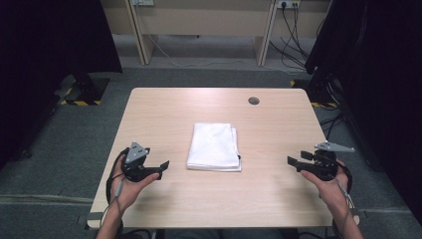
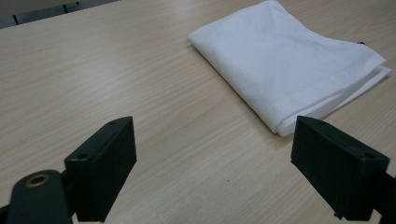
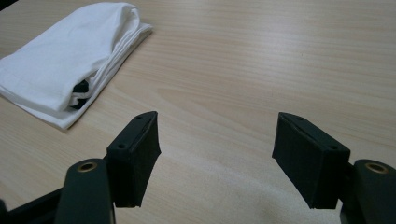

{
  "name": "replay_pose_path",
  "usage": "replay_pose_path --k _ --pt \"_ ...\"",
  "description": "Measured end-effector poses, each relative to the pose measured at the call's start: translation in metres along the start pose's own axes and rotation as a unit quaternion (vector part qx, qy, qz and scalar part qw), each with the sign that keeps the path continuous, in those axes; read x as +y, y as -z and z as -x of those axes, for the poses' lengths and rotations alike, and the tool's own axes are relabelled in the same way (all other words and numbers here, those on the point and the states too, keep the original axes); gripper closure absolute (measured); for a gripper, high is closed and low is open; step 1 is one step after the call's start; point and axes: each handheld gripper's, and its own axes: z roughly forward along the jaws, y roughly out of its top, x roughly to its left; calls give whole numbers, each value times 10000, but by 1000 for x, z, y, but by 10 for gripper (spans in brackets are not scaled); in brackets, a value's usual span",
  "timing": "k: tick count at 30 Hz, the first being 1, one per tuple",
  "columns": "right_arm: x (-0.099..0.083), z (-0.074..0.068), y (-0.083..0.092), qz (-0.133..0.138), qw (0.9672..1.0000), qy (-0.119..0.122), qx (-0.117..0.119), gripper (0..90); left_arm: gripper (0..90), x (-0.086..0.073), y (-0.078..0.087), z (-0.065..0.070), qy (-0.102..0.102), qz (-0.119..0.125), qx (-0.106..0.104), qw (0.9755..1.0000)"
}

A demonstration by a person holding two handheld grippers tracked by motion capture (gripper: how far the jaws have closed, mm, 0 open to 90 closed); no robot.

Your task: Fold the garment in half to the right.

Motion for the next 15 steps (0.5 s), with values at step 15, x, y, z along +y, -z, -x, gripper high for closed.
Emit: replay_pose_path --k 15 --pt "-9 9 8 91 9997 -135 -156 309 137 -3 6 -4 57 89 122 9999"
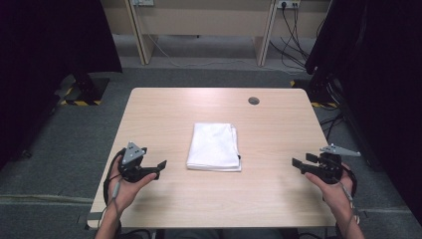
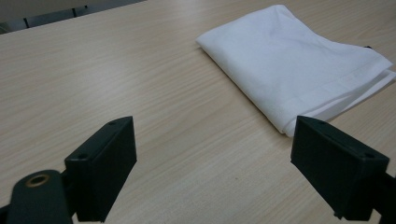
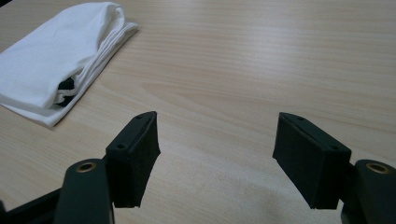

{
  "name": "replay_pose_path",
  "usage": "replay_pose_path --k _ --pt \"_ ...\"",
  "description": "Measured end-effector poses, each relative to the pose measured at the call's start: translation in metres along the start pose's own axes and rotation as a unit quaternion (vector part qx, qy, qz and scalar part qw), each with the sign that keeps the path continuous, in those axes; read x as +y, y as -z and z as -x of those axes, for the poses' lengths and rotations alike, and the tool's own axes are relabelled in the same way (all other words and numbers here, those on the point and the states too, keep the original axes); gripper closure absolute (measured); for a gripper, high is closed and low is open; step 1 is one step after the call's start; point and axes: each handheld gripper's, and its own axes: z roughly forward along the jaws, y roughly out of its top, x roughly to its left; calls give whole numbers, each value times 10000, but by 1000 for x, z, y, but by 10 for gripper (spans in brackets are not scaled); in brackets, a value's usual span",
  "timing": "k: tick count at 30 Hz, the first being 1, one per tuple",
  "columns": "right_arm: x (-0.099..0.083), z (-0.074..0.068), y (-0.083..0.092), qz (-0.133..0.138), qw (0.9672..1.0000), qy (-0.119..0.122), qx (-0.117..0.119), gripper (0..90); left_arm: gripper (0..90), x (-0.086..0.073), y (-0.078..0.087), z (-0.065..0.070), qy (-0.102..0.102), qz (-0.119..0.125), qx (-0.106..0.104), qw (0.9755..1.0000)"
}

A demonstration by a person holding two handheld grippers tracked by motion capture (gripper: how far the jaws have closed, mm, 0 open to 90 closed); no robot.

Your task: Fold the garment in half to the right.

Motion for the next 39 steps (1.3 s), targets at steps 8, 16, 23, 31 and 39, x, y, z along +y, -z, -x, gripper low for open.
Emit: replay_pose_path --k 8,16,23,31,39 --pt "-6 5 5 62 9999 -99 -77 306 143 -5 2 -2 16 -27 71 10000" --pt "-10 12 9 115 9996 -184 -178 305 142 -9 11 -11 191 91 261 9994" --pt "-15 19 12 155 9992 -274 -265 305 142 -12 17 -16 268 128 357 9989" --pt "-18 24 15 197 9987 -310 -346 305 142 -16 16 -19 310 127 381 9987" --pt "-22 28 14 219 9982 -371 -415 303 142 -20 16 -23 338 133 417 9985"
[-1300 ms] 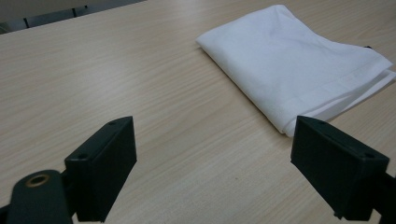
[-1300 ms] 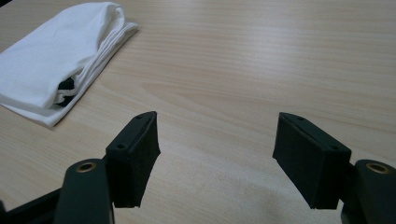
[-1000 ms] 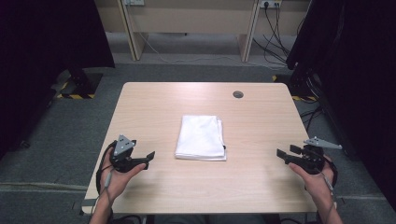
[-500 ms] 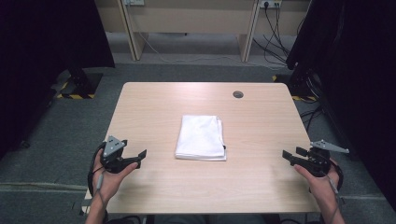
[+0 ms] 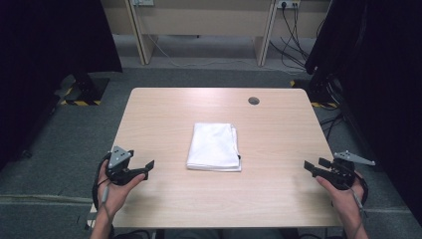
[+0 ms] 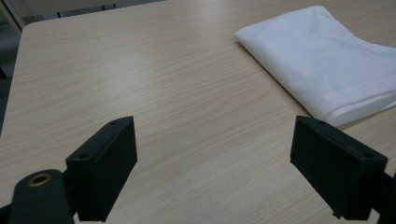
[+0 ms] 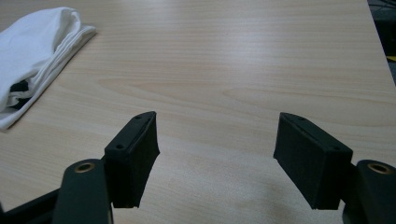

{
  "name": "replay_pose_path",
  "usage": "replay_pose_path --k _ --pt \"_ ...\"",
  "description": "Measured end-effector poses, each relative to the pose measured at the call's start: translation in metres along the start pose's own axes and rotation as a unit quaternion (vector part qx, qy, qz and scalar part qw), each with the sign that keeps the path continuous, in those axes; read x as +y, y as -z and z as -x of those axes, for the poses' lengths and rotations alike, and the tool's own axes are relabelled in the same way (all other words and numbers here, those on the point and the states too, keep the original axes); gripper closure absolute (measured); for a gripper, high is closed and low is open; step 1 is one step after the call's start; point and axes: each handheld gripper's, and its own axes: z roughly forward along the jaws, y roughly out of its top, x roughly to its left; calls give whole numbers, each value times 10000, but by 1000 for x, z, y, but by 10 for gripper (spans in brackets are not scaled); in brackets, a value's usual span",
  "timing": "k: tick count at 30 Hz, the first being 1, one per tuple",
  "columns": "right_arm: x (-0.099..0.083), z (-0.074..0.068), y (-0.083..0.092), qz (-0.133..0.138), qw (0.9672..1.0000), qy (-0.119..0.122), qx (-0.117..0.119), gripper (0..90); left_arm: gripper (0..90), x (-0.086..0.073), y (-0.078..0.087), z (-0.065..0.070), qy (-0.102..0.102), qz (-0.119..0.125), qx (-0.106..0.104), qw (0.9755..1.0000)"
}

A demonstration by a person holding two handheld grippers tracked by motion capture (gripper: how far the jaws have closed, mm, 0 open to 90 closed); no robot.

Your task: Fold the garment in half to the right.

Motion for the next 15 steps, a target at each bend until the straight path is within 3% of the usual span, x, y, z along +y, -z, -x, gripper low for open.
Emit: replay_pose_path --k 15 --pt "-5 5 -1 -3 9999 -28 -130 295 141 -9 -3 -10 61 50 52 10000"
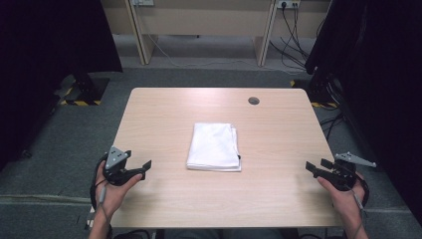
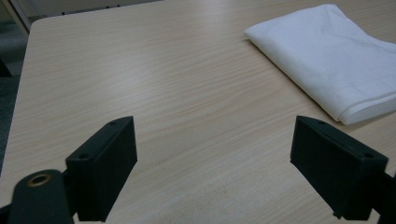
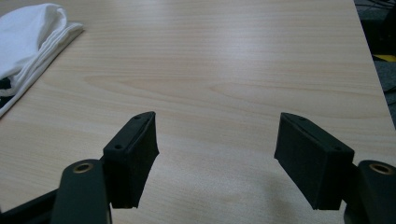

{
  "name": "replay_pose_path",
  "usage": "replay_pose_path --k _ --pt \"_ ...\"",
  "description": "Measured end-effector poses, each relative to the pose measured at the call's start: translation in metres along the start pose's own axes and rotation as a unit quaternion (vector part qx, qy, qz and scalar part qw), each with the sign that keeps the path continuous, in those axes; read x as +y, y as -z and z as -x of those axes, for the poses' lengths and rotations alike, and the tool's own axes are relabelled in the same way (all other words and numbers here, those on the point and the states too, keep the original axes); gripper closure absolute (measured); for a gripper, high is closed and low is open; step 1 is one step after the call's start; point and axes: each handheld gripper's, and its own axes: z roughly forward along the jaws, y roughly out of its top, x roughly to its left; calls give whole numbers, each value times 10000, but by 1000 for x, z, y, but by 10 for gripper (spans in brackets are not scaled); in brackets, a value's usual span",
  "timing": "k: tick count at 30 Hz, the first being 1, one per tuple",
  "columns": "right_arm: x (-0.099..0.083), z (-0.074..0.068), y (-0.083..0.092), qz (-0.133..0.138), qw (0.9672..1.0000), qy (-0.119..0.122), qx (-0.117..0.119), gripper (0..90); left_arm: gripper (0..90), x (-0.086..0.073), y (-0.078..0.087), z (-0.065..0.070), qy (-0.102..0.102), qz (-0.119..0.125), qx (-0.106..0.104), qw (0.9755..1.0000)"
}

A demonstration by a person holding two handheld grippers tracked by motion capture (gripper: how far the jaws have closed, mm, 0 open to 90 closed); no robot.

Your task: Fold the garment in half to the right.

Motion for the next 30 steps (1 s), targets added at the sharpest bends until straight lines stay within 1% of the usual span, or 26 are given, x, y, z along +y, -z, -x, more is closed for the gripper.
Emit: replay_pose_path --k 12,19,23,30 --pt "-4 2 1 5 9999 -6 -113 290 141 -6 -3 -4 59 -40 7 10000" --pt "-7 4 -1 -4 9999 -31 -124 288 141 -7 -4 -4 56 -36 4 10000" --pt "-8 5 -2 -8 9999 -39 -122 288 140 -8 -5 -4 7 -62 39 10000" --pt "-8 6 -3 4 9999 -57 -139 287 140 -8 -6 -5 20 -68 35 10000"
